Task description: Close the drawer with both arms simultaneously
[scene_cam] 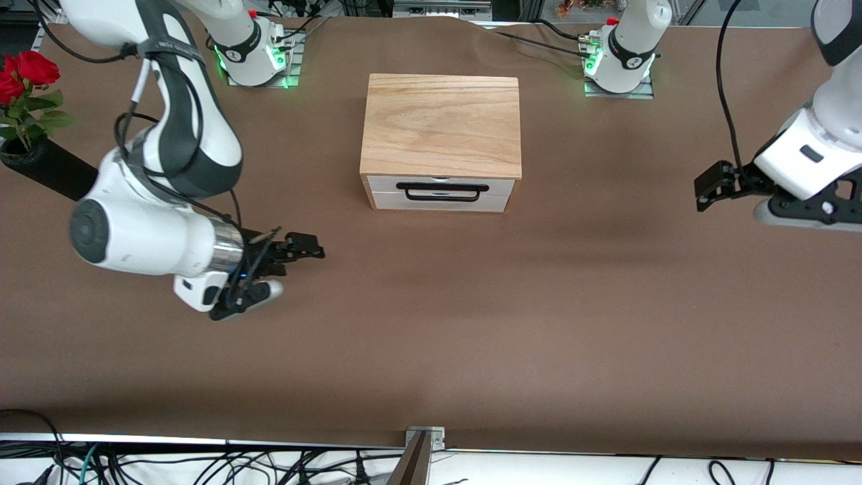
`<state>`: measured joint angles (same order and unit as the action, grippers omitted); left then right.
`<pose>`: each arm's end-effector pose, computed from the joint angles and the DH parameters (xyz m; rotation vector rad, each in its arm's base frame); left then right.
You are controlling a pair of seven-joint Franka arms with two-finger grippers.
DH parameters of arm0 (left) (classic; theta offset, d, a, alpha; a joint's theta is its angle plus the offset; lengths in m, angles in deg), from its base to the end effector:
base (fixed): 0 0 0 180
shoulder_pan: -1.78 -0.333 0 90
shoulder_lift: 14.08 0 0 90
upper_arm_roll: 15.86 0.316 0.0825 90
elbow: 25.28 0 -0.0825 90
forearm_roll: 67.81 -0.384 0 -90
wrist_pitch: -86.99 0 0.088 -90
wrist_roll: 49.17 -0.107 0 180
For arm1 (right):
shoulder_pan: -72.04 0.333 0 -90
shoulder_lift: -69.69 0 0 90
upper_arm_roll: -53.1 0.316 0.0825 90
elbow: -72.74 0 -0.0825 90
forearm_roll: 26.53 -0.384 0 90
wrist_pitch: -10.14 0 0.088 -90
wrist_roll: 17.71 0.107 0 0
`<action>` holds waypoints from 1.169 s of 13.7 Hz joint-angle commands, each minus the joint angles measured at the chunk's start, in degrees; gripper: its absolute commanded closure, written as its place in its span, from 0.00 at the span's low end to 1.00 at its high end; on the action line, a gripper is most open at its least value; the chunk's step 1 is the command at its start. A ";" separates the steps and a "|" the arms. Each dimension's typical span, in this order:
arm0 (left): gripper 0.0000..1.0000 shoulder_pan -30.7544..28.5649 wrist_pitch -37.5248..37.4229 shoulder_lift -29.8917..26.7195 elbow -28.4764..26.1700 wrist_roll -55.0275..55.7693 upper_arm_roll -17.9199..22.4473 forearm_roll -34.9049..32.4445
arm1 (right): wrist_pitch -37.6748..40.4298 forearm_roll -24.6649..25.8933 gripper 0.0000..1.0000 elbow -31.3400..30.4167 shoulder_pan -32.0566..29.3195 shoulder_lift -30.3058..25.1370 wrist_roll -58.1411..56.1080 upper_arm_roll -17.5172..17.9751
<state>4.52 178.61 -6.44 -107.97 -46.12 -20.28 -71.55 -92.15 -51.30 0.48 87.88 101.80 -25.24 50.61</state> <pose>0.5951 -0.0646 0.6109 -3.0865 0.1112 -0.0428 0.6867 0.2073 0.4384 -2.7206 -0.3693 0.0773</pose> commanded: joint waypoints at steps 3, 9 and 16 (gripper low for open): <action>0.00 -1.69 5.41 -9.48 -13.63 -0.85 0.90 4.97 | -3.27 4.45 0.00 -9.48 -5.99 -8.19 -1.88 -0.23; 0.00 -1.25 4.09 -8.25 -11.71 -0.32 0.46 4.70 | -3.35 15.72 0.00 -11.31 -11.88 -16.80 -1.88 -0.32; 0.00 -0.81 3.91 -8.25 -11.62 -0.32 -0.07 4.00 | -1.96 23.81 0.00 -18.44 -15.57 -25.60 -1.27 0.82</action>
<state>3.60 182.21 -13.79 -118.80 -46.19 -20.35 -67.53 -94.68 -28.72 -13.37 73.71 80.23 -26.89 49.74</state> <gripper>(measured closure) 0.000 0.000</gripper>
